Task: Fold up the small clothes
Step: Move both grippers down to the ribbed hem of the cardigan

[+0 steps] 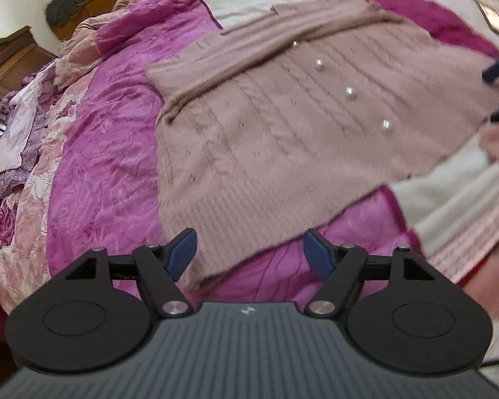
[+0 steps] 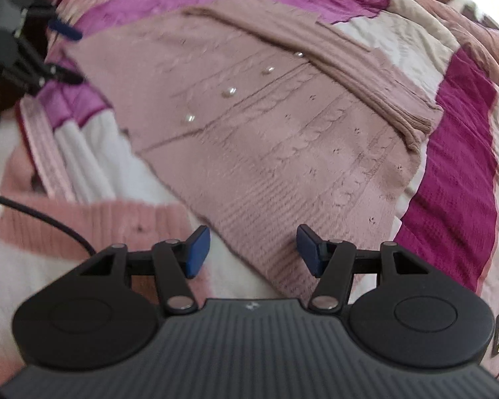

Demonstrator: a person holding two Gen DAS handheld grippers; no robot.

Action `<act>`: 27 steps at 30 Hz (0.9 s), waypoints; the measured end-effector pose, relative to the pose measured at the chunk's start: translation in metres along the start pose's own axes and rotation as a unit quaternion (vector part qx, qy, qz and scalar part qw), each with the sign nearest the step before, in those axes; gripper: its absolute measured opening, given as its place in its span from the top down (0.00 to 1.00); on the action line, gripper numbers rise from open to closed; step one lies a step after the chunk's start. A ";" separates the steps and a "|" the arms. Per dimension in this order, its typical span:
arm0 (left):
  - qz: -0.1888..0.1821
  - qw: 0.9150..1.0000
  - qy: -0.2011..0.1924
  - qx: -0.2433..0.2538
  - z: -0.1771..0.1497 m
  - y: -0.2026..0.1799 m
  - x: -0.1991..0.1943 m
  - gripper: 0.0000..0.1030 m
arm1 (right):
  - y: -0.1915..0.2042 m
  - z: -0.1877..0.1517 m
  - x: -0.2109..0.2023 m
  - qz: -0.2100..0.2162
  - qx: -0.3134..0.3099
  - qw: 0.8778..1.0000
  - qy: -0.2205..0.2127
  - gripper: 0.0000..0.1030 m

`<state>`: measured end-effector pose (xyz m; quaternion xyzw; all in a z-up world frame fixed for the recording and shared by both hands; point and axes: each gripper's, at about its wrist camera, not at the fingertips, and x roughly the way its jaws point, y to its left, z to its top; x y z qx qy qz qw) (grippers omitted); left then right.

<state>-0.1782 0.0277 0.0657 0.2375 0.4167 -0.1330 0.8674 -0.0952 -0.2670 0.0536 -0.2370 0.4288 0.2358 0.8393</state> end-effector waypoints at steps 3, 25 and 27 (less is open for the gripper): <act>0.004 1.000 -0.001 0.009 -0.002 0.001 0.003 0.18 | 0.002 -0.002 0.001 -0.004 -0.026 1.000 0.003 0.42; 0.058 0.997 -0.038 0.025 0.015 -0.010 0.053 0.15 | 0.005 0.002 0.034 -0.087 0.004 0.994 -0.068 0.31; 0.060 0.997 -0.044 0.024 0.012 -0.012 0.052 0.15 | 0.005 0.001 0.035 -0.091 0.011 0.993 -0.074 0.31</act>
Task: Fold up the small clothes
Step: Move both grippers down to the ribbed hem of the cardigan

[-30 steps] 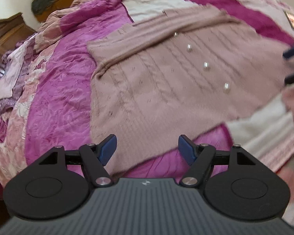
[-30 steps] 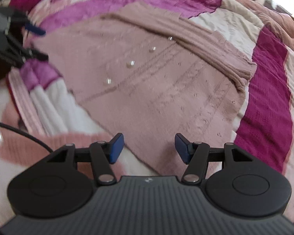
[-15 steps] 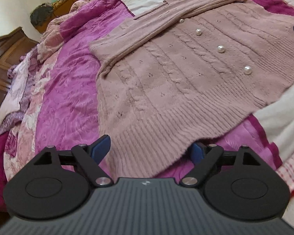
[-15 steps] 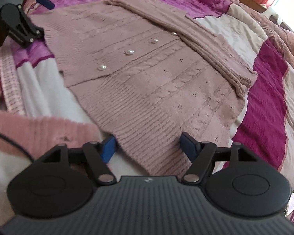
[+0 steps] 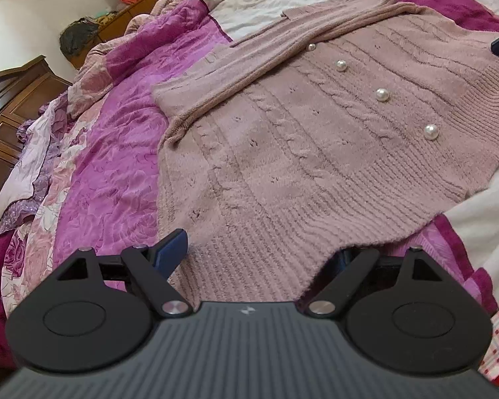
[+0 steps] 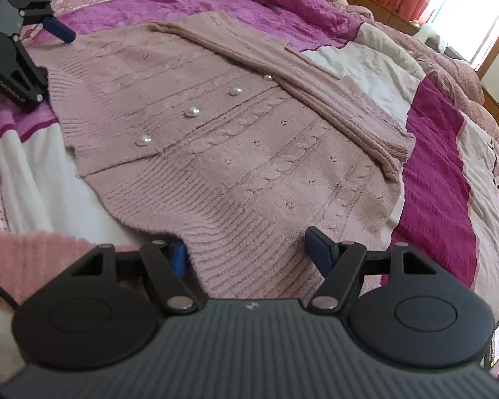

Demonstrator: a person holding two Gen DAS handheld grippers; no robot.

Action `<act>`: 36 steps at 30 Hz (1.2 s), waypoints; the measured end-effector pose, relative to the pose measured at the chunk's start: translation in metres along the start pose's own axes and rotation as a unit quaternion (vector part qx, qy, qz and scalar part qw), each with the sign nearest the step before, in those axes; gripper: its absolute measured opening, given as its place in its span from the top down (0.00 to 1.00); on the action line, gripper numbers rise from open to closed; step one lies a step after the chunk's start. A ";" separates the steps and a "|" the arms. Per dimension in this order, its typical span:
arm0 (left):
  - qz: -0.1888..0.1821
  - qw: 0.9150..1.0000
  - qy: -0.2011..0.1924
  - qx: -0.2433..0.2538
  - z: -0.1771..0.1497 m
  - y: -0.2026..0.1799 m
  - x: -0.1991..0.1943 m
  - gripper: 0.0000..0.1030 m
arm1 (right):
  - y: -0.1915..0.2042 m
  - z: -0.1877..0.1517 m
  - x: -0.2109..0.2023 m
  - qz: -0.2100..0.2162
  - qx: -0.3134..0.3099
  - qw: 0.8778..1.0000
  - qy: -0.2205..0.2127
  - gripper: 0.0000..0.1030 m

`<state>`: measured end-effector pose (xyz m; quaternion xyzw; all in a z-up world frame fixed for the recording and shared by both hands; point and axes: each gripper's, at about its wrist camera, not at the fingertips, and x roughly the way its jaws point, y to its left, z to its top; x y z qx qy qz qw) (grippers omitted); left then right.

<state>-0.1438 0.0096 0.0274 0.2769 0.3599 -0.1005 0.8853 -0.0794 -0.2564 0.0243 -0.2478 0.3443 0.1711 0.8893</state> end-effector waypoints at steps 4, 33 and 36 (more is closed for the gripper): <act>0.010 1.000 -0.012 0.003 -0.003 -0.004 0.000 0.15 | 0.000 -0.003 0.000 -0.008 0.016 1.000 -0.011 0.32; 0.011 1.000 -0.023 -0.008 -0.004 -0.005 -0.005 0.20 | -0.003 -0.012 -0.004 -0.012 0.058 0.998 -0.028 0.47; 0.003 0.999 -0.034 0.005 -0.004 -0.010 -0.007 0.35 | -0.006 -0.011 -0.007 -0.015 0.063 0.997 -0.035 0.63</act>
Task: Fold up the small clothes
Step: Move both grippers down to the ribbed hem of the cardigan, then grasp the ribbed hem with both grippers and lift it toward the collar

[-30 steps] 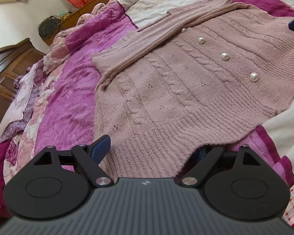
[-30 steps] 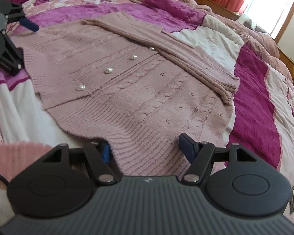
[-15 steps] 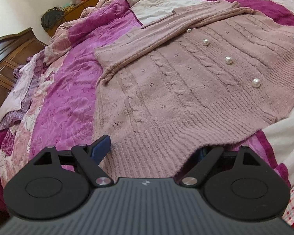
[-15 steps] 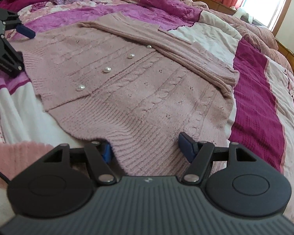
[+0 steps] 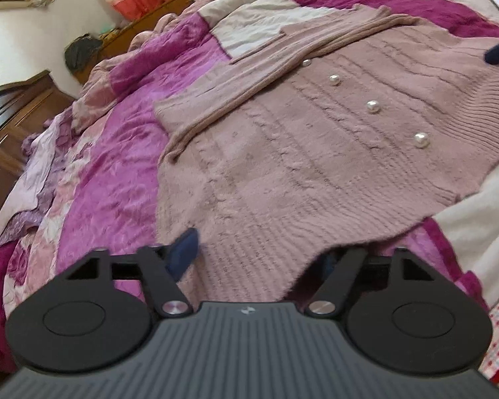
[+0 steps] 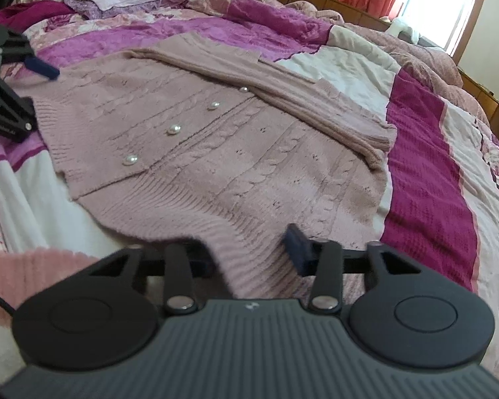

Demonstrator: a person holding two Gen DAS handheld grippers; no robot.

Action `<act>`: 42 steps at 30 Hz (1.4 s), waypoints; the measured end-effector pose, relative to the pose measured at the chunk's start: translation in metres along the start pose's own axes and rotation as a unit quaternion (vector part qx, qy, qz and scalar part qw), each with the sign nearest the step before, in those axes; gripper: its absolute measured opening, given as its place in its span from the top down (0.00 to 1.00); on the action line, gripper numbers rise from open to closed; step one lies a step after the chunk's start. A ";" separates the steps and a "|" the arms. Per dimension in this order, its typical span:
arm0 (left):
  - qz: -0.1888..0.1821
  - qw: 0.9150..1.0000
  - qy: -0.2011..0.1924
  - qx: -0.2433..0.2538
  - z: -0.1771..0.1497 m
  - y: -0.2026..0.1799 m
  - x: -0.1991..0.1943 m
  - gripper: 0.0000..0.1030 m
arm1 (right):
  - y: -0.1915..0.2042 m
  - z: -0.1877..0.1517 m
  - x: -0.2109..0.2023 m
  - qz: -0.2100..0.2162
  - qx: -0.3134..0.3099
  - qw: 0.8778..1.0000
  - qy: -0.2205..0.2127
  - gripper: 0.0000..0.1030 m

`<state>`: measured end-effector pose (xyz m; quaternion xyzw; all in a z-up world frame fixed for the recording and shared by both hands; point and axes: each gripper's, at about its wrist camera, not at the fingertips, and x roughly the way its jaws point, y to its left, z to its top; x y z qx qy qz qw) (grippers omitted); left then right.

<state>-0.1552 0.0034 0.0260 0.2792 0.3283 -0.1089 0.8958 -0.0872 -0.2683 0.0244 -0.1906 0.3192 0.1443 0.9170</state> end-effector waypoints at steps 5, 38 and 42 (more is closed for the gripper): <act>-0.004 1.000 -0.010 -0.013 0.003 -0.002 0.000 0.71 | -0.002 0.002 -0.002 -0.007 0.010 1.000 -0.011 0.83; 0.038 0.983 -0.121 -0.134 0.103 0.060 -0.006 0.94 | -0.049 0.083 0.005 -0.104 0.105 0.982 -0.120 0.92; 0.047 0.980 -0.127 -0.147 0.123 0.071 0.012 0.94 | -0.055 0.099 0.016 -0.113 0.102 0.979 -0.133 0.92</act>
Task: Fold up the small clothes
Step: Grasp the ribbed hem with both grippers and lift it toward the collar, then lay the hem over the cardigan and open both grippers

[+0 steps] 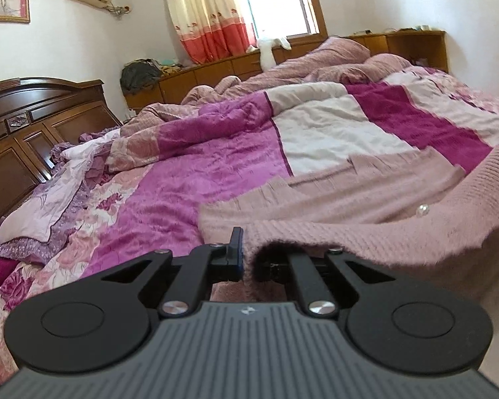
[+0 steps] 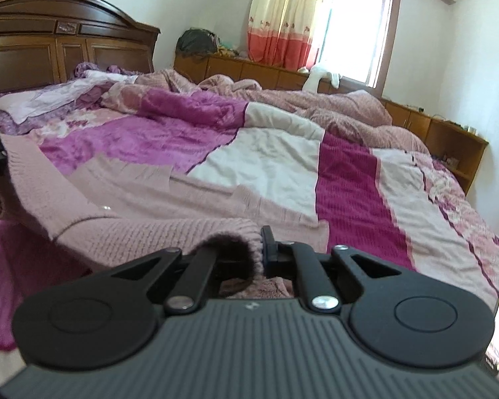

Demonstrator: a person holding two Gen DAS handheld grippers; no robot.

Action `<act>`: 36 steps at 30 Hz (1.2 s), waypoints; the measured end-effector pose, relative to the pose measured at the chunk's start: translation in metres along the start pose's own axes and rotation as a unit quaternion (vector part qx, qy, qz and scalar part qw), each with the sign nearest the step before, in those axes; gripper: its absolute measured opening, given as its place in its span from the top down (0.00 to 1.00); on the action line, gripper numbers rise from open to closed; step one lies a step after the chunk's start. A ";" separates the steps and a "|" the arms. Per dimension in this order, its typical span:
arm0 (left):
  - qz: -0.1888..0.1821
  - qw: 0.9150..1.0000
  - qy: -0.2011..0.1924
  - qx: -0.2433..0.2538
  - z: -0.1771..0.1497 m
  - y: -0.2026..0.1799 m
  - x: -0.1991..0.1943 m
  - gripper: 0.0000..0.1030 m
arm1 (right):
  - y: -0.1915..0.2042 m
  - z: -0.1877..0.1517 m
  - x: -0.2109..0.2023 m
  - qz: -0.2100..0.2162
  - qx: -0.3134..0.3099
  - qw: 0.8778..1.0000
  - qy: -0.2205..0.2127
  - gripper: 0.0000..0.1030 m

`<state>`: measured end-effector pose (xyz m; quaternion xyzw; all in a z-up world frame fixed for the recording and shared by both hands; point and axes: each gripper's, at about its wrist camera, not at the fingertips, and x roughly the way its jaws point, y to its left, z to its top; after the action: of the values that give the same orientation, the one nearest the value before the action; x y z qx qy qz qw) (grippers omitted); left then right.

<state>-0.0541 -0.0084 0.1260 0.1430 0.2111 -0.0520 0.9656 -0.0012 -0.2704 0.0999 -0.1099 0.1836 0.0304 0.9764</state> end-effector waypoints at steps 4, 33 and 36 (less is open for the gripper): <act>0.012 1.000 -0.016 -0.006 0.020 0.000 0.023 0.94 | -0.002 0.015 0.019 -0.007 0.012 1.000 -0.014 0.92; 0.044 0.995 0.088 0.000 0.030 -0.014 0.261 0.94 | -0.002 0.003 0.212 -0.033 -0.001 0.995 0.092 0.90; 0.042 0.995 0.096 -0.009 0.022 -0.014 0.270 0.94 | 0.001 -0.003 0.221 -0.031 0.000 0.994 0.101 0.89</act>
<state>0.1965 -0.0391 0.0280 0.1477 0.2967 0.0040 0.9435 0.2031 -0.2662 0.0162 -0.1178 0.2773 -0.0114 0.9535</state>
